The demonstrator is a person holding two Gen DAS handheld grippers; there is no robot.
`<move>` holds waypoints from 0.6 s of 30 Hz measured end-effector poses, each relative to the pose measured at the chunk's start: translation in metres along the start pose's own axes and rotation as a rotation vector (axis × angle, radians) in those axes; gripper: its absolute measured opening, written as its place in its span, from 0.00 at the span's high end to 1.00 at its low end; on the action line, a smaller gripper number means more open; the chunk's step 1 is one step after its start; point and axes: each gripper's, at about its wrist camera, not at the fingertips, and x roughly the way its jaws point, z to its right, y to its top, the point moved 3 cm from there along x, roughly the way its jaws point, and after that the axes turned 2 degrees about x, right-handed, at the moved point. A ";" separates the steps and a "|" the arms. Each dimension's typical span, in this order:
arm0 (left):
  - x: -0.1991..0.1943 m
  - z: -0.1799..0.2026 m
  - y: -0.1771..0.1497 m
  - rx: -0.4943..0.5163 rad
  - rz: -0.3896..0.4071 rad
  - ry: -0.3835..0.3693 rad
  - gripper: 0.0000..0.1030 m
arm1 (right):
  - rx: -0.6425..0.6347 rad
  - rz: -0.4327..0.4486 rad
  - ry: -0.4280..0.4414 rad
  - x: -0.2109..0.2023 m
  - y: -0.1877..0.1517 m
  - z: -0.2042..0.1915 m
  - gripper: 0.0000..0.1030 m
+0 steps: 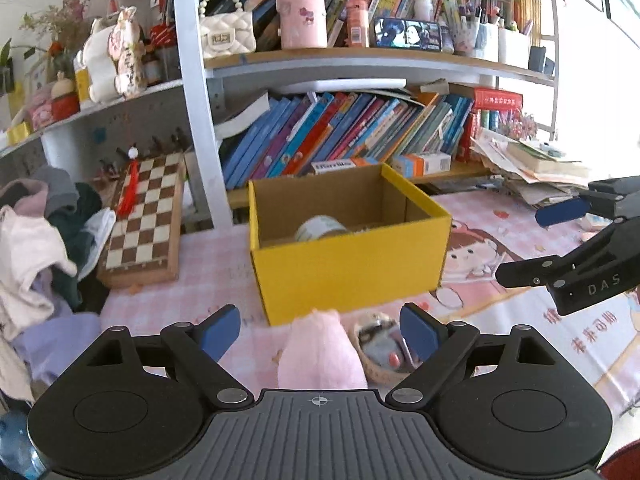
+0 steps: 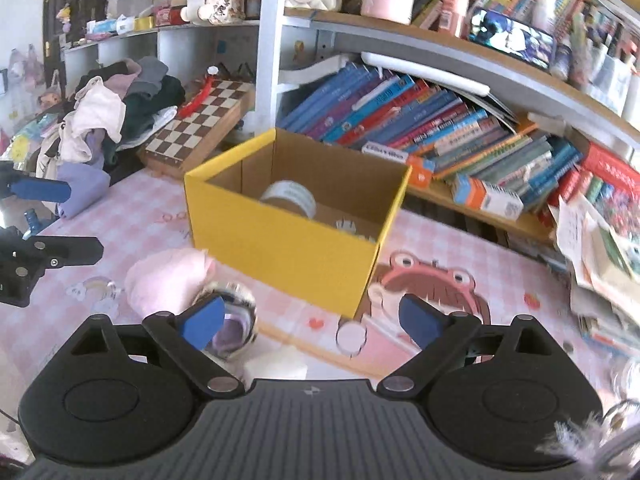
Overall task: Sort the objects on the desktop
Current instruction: 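Withdraw both tools from the box back over the table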
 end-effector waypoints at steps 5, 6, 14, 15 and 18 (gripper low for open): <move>-0.010 0.003 -0.016 0.006 -0.004 0.010 0.13 | 0.027 -0.011 -0.028 -0.009 -0.025 -0.010 0.05; -0.012 0.004 -0.020 0.004 -0.005 0.012 0.13 | 0.031 -0.013 -0.033 -0.011 -0.030 -0.012 0.05; -0.022 0.007 -0.049 0.001 -0.037 0.015 0.13 | 0.072 -0.048 -0.047 -0.018 -0.062 -0.032 0.05; -0.023 0.007 -0.052 0.001 -0.042 0.012 0.13 | 0.079 -0.055 -0.046 -0.019 -0.066 -0.034 0.05; -0.026 0.008 -0.059 0.002 -0.054 0.006 0.13 | 0.091 -0.076 -0.043 -0.020 -0.075 -0.041 0.05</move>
